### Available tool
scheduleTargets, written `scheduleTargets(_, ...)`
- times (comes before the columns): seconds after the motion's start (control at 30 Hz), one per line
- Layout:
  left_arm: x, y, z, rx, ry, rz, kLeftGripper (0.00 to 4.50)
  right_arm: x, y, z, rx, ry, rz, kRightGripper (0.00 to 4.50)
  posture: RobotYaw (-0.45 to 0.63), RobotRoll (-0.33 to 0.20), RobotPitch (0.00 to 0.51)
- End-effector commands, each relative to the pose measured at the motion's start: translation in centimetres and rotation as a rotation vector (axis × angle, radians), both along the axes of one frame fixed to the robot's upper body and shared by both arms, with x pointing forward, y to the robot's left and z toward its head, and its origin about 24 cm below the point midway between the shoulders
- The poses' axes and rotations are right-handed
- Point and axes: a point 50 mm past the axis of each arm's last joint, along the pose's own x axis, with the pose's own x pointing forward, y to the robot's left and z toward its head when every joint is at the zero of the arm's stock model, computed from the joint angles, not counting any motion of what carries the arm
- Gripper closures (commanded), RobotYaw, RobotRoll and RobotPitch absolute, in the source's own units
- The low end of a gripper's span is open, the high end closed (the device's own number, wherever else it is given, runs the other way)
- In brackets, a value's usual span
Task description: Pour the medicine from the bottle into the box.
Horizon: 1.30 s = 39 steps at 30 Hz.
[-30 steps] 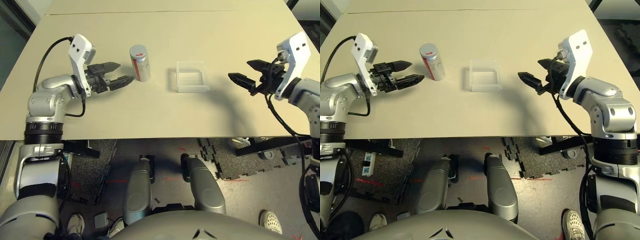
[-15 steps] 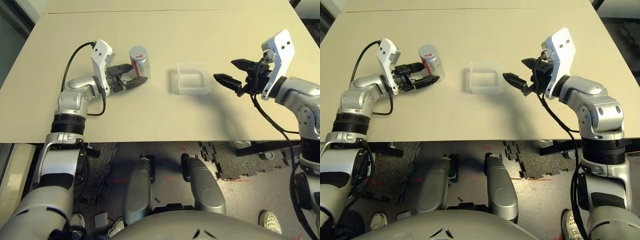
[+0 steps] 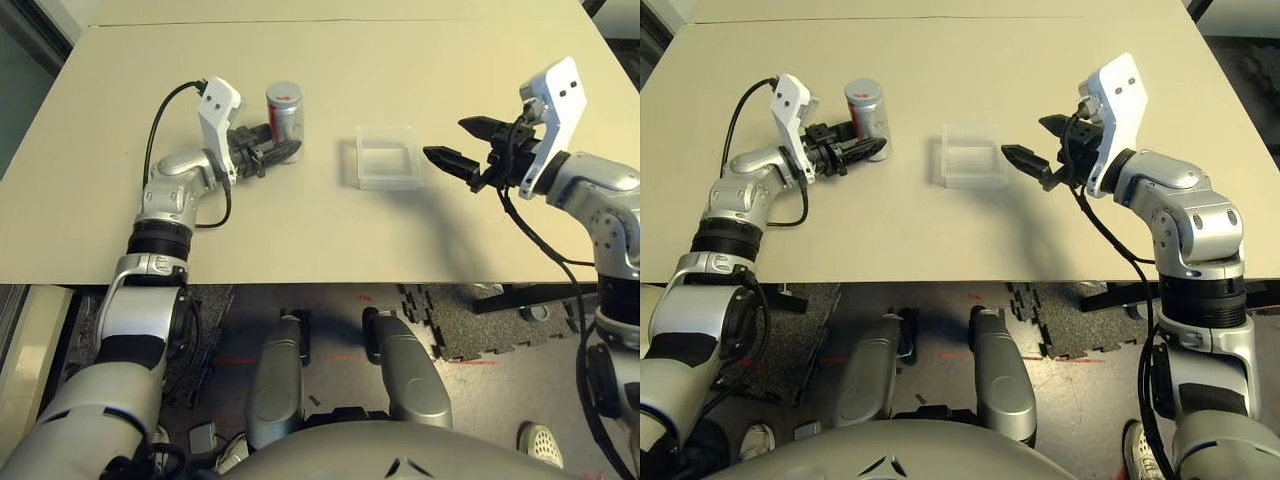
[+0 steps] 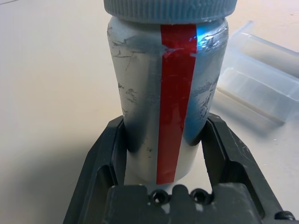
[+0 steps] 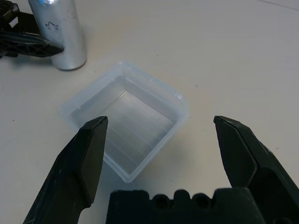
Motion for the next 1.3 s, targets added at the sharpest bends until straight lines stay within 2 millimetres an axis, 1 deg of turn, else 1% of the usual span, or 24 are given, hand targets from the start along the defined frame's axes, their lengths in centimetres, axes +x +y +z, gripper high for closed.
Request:
scheduleTargets(0.03, 0.2, -0.9, 1.6, 0.013, -0.043, -0.065, 1.99, -0.2, 1.1, 0.7, 0.012, -0.034, 0.049, 0.0, -0.1, 0.0, 0.2)
scheduleTargets(0.2, 0.2, -2.1, 3.0, 0.037, -0.059, -0.171, 1.99, -0.2, 2.7, 2.5, 0.053, -0.08, 0.111, 0.0, -0.1, 0.0, 0.2)
scheduleTargets(0.3, 0.0, -3.1, 4.0, 0.067, -0.061, -0.268, 1.99, -0.2, 4.6, 4.1, 0.057, -0.133, 0.167, 0.0, -0.1, 0.0, 0.198)
scheduleTargets(0.5, -0.1, -4.7, 4.8, 0.076, -0.066, -0.355, 1.99, 0.6, 6.9, 6.2, 0.056, -0.208, 0.191, 0.0, -0.11, 0.0, 0.192)
scheduleTargets(0.73, -0.1, -6.7, 5.3, 0.053, -0.1, -0.424, 1.99, 1.0, 8.3, 6.7, 0.05, -0.212, 0.239, 0.0, -0.12, 0.0, 0.185)
scheduleTargets(1.0, -0.1, -7.8, 5.1, 0.047, -0.112, -0.451, 1.99, 1.6, 8.7, 6.8, 0.06, -0.204, 0.25, 0.0, -0.12, 0.0, 0.18)
scheduleTargets(1.13, -0.2, -7.9, 5.1, 0.047, -0.114, -0.455, 1.99, 1.6, 8.8, 7.0, 0.076, -0.201, 0.252, 0.0, -0.12, 0.0, 0.179)
scheduleTargets(1.17, -0.2, -7.9, 5.0, 0.047, -0.114, -0.455, 1.99, 1.6, 8.8, 7.0, 0.083, -0.201, 0.254, 0.37, -0.12, 0.0, 0.178)
scheduleTargets(1.2, -0.2, -8.0, 5.0, 0.046, -0.114, -0.456, 1.99, 1.6, 8.9, 7.1, 0.088, -0.2, 0.256, 0.56, -0.12, 0.0, 0.178)
scheduleTargets(1.3, -0.2, -8.0, 4.9, 0.044, -0.114, -0.457, 1.99, 1.5, 8.8, 6.9, 0.087, -0.193, 0.261, 1.7, -0.12, 0.0, 0.178)
